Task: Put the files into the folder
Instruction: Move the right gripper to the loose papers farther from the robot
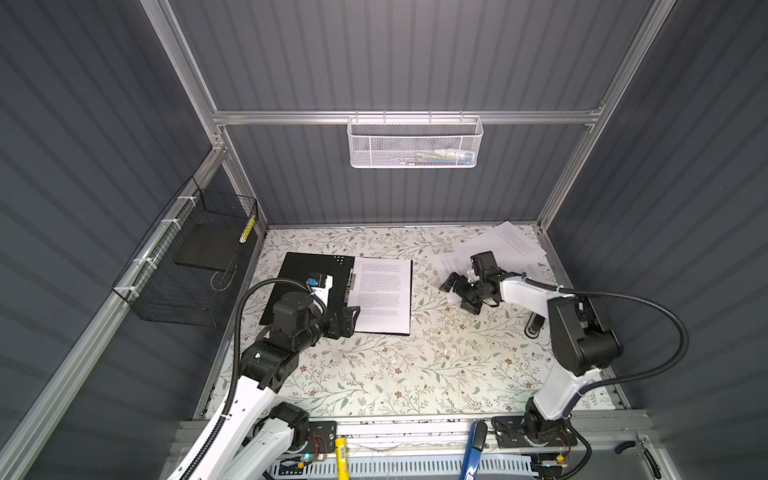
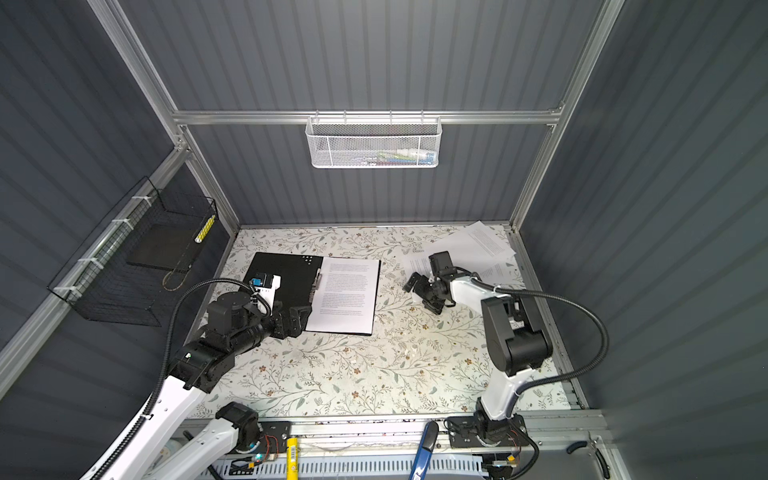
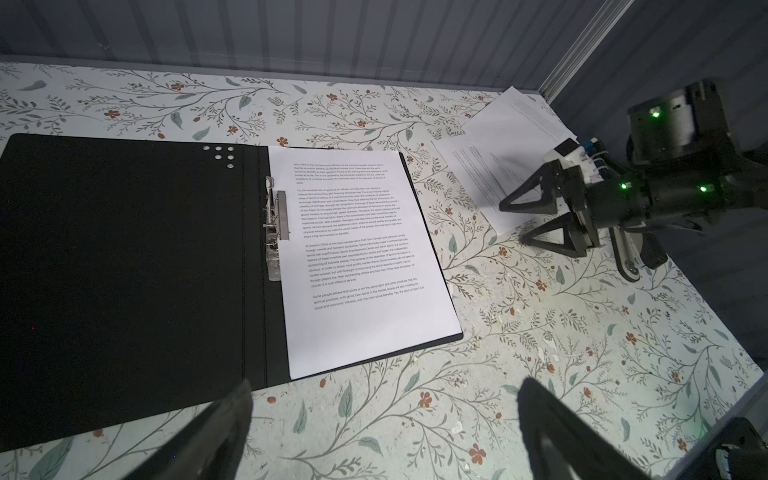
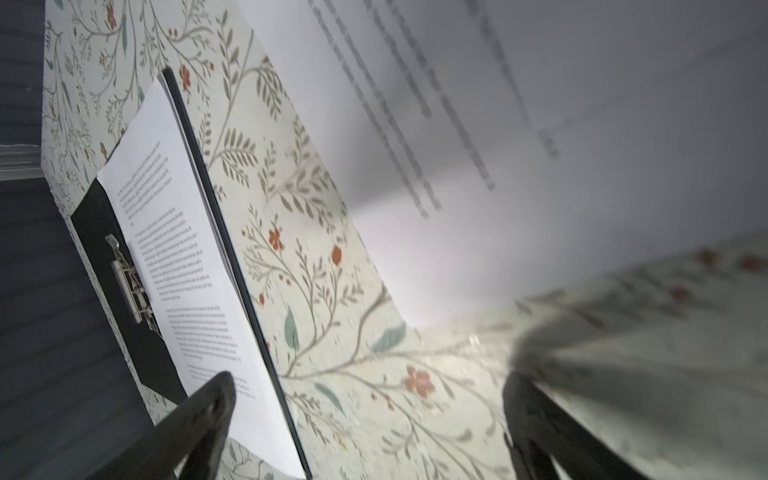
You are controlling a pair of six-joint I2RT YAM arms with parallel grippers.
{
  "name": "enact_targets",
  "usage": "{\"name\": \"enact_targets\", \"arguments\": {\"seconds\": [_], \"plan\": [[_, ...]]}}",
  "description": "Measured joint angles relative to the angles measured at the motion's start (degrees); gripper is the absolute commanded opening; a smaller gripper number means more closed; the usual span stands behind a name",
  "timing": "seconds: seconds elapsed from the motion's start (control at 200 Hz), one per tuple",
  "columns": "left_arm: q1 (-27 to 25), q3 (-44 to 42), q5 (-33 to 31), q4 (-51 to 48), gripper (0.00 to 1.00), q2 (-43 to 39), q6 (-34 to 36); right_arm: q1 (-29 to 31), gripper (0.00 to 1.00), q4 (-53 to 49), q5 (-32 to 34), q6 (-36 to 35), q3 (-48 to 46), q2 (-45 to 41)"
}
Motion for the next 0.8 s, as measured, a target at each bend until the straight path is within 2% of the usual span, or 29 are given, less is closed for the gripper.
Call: {"name": "enact_targets", "arguments": {"seconds": [0.17,0.34,0.535,0.8], "plan": [[0.00,0.00,0.63,0.11,1.00,0.00,0.00,0.00,0.99,-2.12,0.90,-3.93,6.43,1.75],[0.00,0.00,0.98,0.15,1.00,0.13,0.04,0.22,0.99,-4.24,2.01,-5.35,19.80,12.72],[0.02,0.00,2.73,0.57,1.00,2.16,0.94,0.52,0.99,-9.70,4.39,-5.81,29.99,21.77],[0.02,-0.48,3.87,2.91,1.00,3.52,1.81,1.66,0.99,-13.79,3.37,-5.49,29.90,22.27]]}}
